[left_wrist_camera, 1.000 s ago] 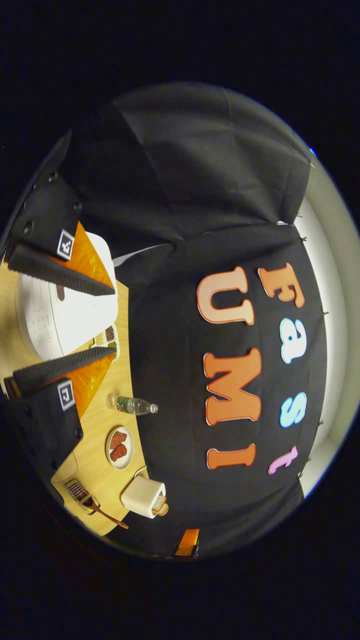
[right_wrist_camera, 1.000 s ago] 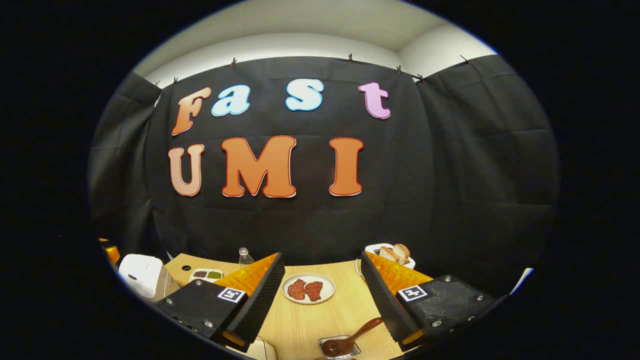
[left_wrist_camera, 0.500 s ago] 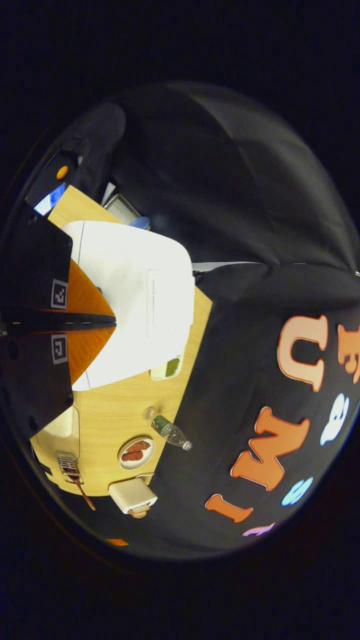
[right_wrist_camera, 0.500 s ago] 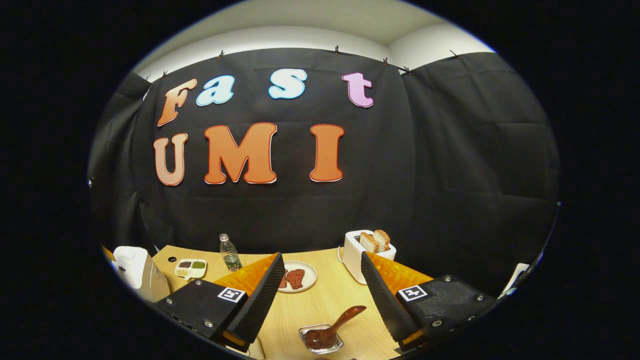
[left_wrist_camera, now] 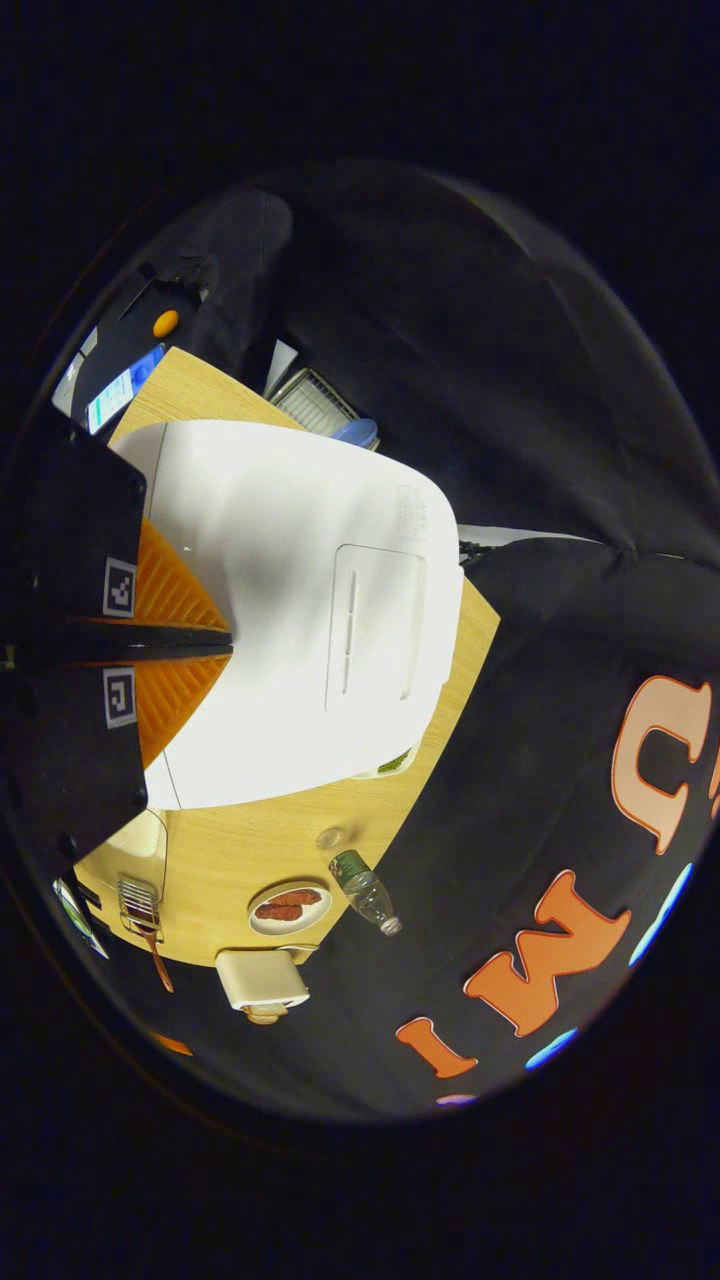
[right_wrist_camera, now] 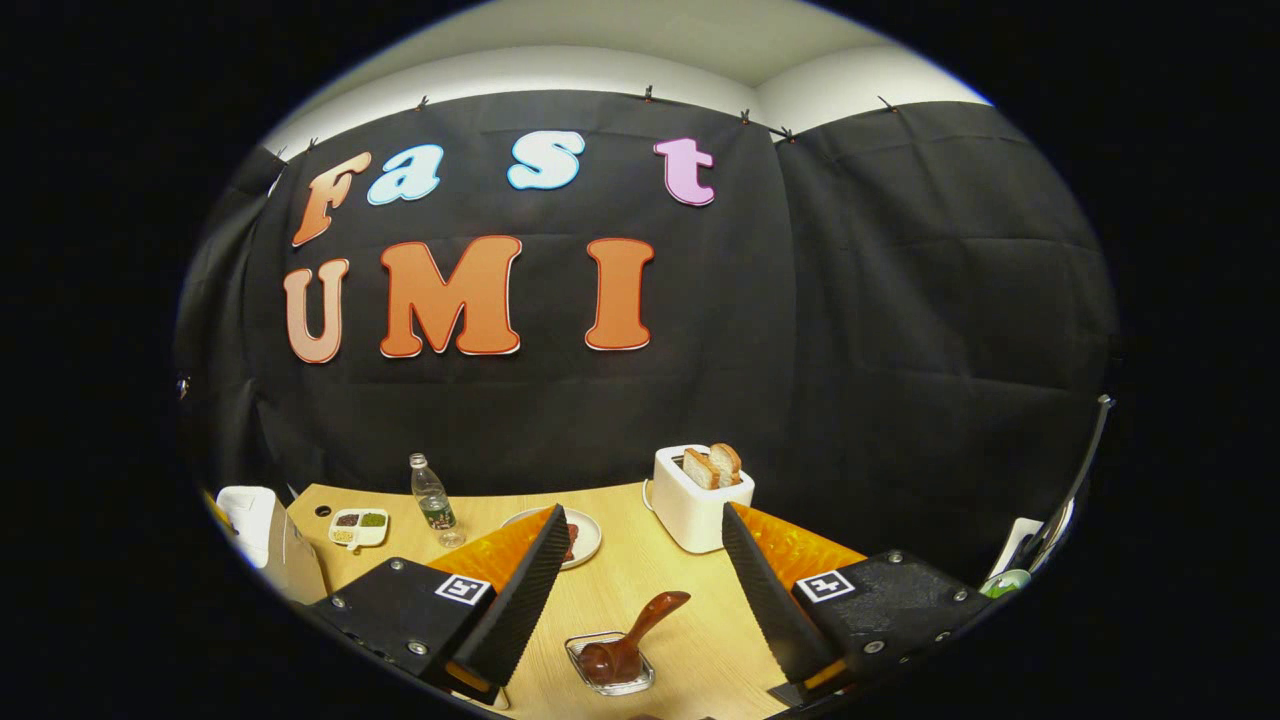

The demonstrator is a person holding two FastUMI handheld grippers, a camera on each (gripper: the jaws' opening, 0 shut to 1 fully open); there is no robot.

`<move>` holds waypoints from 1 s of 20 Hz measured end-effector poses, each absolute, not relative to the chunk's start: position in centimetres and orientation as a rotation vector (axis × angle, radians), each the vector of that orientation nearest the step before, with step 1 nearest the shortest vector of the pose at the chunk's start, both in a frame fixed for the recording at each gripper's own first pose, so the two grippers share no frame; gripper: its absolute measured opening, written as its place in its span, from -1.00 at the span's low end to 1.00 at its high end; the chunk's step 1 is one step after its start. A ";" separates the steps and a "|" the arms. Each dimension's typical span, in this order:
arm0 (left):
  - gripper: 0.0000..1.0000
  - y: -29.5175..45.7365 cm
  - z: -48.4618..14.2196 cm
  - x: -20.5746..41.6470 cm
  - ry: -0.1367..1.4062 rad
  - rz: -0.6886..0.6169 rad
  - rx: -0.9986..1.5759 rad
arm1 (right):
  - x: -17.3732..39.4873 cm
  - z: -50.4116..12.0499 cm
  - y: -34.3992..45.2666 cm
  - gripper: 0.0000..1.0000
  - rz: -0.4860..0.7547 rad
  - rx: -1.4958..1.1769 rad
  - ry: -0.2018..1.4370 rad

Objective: Close the left gripper, press the button to open the rice cooker; take a wooden spoon from the chopstick holder with the right hand, scoop a spoonful of rice and pour it into the rice cooker, then put the wooden spoon back into the chopstick holder.

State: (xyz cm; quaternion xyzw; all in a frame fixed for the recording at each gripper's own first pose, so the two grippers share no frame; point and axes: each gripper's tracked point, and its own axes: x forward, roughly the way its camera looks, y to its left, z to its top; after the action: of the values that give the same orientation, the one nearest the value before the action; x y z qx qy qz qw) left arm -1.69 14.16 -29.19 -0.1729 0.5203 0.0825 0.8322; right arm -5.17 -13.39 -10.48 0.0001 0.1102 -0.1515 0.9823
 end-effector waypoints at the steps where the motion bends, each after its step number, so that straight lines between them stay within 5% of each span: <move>1: -0.90 13.9 -29.8 -2.4 1.137 0.180 -0.374 | -5.3 -10.7 -13.5 0.91 -0.310 0.003 0.225; 7: -0.90 14.1 -28.5 -2.3 1.060 0.180 -0.360 | -5.6 -12.6 -13.6 0.91 -0.314 0.036 0.269; 13: -0.90 14.8 -19.4 1.6 0.679 0.190 -0.222 | -5.0 -14.6 -14.0 0.91 -0.299 0.047 0.327; 20: -0.91 16.0 -11.1 4.9 0.451 0.257 0.036 | -4.8 -16.3 -14.4 0.92 -0.276 0.061 0.382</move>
State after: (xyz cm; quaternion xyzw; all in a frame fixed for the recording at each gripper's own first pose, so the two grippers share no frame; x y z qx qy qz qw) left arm 4.91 15.96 -11.08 0.0177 0.2230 0.1268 0.9664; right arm -4.84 -14.37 -16.27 0.0303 0.1892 -0.1369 0.9719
